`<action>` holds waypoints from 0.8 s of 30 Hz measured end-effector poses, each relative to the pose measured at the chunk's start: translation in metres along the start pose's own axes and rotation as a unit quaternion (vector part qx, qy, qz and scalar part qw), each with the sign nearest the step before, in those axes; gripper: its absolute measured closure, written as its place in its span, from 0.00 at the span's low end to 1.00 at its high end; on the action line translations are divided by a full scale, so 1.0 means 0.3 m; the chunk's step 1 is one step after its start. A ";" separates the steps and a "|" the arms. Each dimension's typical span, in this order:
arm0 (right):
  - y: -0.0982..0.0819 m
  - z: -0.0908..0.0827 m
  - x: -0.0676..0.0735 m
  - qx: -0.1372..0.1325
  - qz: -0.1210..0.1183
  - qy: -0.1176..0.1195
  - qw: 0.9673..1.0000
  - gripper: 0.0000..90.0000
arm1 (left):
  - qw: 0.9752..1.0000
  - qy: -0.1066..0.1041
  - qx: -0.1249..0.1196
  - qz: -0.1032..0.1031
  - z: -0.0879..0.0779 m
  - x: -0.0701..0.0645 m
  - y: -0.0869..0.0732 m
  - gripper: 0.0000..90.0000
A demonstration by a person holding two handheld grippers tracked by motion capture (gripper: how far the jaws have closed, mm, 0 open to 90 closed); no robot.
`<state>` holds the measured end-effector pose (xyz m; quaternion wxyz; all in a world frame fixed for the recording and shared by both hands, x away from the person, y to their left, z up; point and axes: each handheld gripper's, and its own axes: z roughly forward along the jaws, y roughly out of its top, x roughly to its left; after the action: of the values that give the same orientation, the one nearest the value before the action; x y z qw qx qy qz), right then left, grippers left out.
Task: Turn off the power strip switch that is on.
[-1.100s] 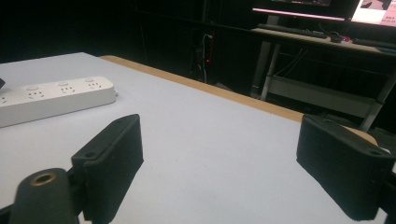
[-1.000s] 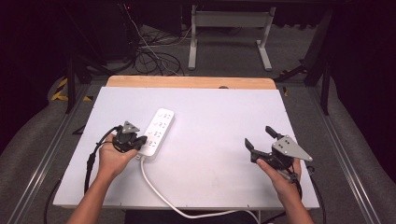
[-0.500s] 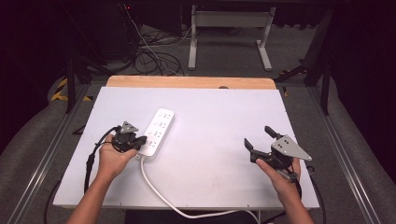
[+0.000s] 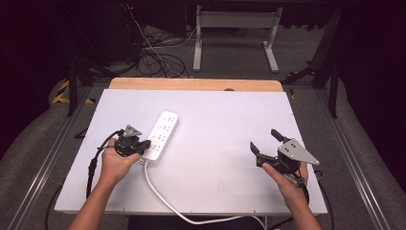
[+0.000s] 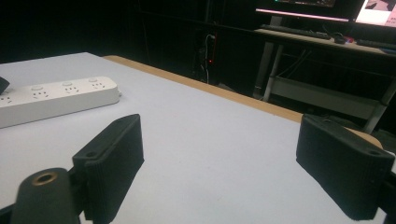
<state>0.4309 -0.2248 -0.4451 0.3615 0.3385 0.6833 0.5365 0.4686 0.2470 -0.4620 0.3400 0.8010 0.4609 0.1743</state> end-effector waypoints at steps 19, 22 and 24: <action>-0.001 0.002 0.003 0.000 -0.002 0.002 1.000 0.17 | 1.000 0.001 0.001 0.001 0.000 0.000 0.001 1.00; -0.001 0.003 0.004 0.001 -0.001 0.002 1.000 0.17 | 1.000 0.000 0.000 0.000 0.001 0.000 0.002 1.00; -0.001 0.004 0.003 0.000 -0.001 0.003 1.000 0.17 | 1.000 0.000 0.001 0.001 0.000 0.000 0.002 1.00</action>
<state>0.4313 -0.2235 -0.4458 0.3601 0.3362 0.6850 0.5368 0.4691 0.2468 -0.4616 0.3391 0.8019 0.4599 0.1746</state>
